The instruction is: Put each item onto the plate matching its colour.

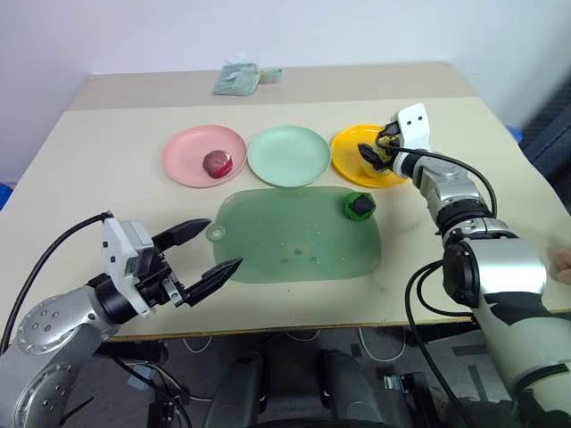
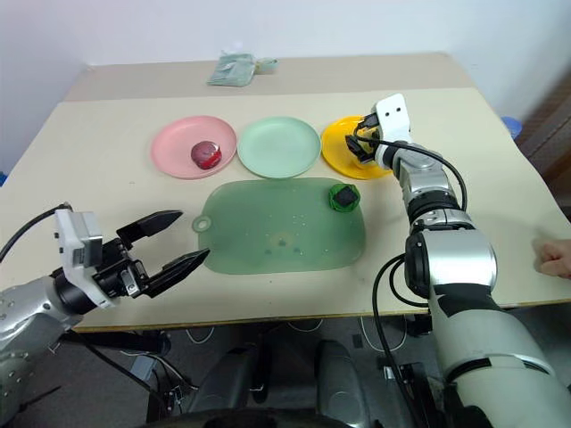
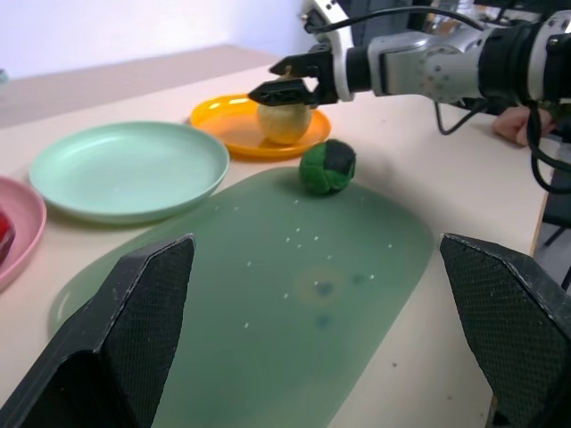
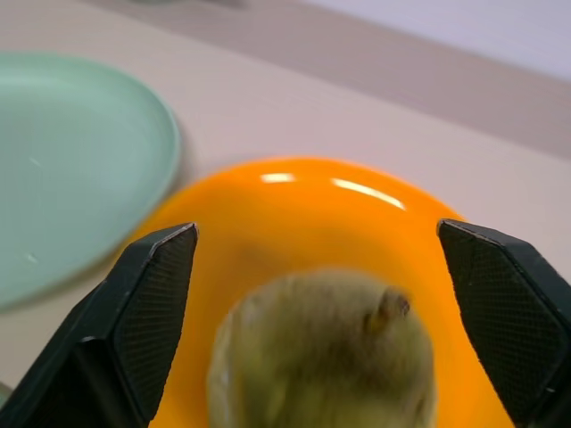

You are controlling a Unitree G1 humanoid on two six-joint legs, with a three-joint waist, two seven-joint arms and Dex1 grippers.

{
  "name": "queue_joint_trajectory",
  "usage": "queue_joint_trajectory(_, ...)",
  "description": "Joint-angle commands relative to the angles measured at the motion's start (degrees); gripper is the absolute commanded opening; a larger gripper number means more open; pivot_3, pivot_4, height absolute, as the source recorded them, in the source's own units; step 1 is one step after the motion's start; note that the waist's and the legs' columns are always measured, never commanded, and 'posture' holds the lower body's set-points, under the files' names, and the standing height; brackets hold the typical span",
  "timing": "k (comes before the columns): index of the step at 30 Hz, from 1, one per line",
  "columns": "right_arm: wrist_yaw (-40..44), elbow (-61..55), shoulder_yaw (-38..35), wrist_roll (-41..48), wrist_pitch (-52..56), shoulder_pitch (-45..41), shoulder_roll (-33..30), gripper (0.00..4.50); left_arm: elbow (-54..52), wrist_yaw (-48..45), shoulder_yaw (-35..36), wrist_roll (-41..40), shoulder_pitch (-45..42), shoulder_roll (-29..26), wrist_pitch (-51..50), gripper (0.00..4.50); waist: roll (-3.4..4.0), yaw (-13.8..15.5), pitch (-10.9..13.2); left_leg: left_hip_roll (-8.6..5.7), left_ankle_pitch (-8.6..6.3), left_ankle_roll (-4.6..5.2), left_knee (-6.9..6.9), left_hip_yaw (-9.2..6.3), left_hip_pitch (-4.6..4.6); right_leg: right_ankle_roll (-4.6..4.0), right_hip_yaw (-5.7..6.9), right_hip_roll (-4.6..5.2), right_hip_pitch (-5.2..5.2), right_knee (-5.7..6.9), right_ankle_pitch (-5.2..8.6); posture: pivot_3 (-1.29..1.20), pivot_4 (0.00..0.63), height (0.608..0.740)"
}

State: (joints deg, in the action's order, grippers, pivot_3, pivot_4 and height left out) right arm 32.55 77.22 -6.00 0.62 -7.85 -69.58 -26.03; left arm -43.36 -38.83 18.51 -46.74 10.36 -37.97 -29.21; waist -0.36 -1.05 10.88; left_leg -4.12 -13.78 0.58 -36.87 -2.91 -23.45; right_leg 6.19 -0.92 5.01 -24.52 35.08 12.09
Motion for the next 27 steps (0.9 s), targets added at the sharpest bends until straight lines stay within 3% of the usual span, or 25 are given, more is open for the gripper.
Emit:
queue_joint_trajectory(1, 9.7, -5.8, -2.1, 3.0, -1.6, -1.6, -3.5, 4.42, 0.9, -1.5, -1.3, 0.7, -1.1, -0.1, 1.7, 4.5, 0.0, 0.1, 0.0, 0.0, 0.0, 0.0, 0.0, -0.01, 0.0, 0.0, 0.01, -0.01, 0.0, 0.0, 0.0, 0.0, 0.15, 0.74)
queue_joint_trajectory(3, 16.4, -10.9, -2.8, 5.3, -0.2, 1.1, -4.8, 4.42, 2.5, -2.9, -1.9, 0.6, -2.2, -0.3, 1.9, 4.5, 0.0, 0.1, 0.0, 0.01, 0.0, 0.0, 0.0, -0.03, 0.0, 0.0, 0.03, -0.02, 0.01, 0.0, 0.0, 0.0, 0.15, 0.74)
queue_joint_trajectory(7, 25.2, -31.6, -3.0, 11.2, 9.1, 12.5, -6.7, 4.42, 5.4, -7.6, -2.4, 0.8, -3.0, -1.5, 3.1, 4.5, -0.02, 0.1, 0.0, 0.02, -0.01, 0.02, -0.02, -0.08, 0.02, 0.03, 0.05, -0.03, 0.08, 0.01, -0.01, 0.0, 0.15, 0.74)
queue_joint_trajectory(10, 27.0, -48.0, -2.5, 14.7, 16.1, 22.7, -7.6, 4.42, 7.1, -11.2, -1.5, -0.3, -3.0, -2.6, 3.3, 4.5, -0.01, 0.2, 0.0, 0.03, -0.01, 0.02, -0.03, -0.07, 0.03, 0.03, 0.04, -0.01, 0.06, 0.04, 0.0, 0.0, 0.15, 0.74)
queue_joint_trajectory(14, 26.8, -58.9, -2.4, 17.6, 22.3, 31.0, -7.4, 4.42, 10.2, -15.9, 0.0, -1.0, -3.6, -4.9, 3.2, 4.5, 0.02, 0.1, 0.0, 0.04, -0.01, 0.02, -0.06, -0.05, 0.02, 0.02, 0.01, 0.02, 0.02, 0.09, 0.0, 0.0, 0.15, 0.74)
queue_joint_trajectory(20, 30.2, -61.0, 0.9, 19.5, 26.6, 34.7, -6.4, 4.42, 12.0, -17.5, 0.1, -1.4, -5.7, -5.7, 2.8, 4.5, 0.02, 0.3, 0.0, 0.06, -0.02, 0.02, -0.1, -0.05, 0.03, 0.01, 0.02, 0.09, 0.04, 0.05, 0.01, 0.0, 0.15, 0.74)
queue_joint_trajectory(27, 30.4, -46.5, 4.7, 14.5, 19.2, 30.5, -4.5, 4.42, 9.7, -17.1, 1.8, -1.2, -3.4, -5.8, 2.8, 4.5, 0.01, 0.2, 0.0, 0.06, -0.02, 0.02, -0.09, -0.04, 0.02, 0.0, 0.01, 0.13, 0.02, 0.04, 0.01, 0.0, 0.15, 0.74)
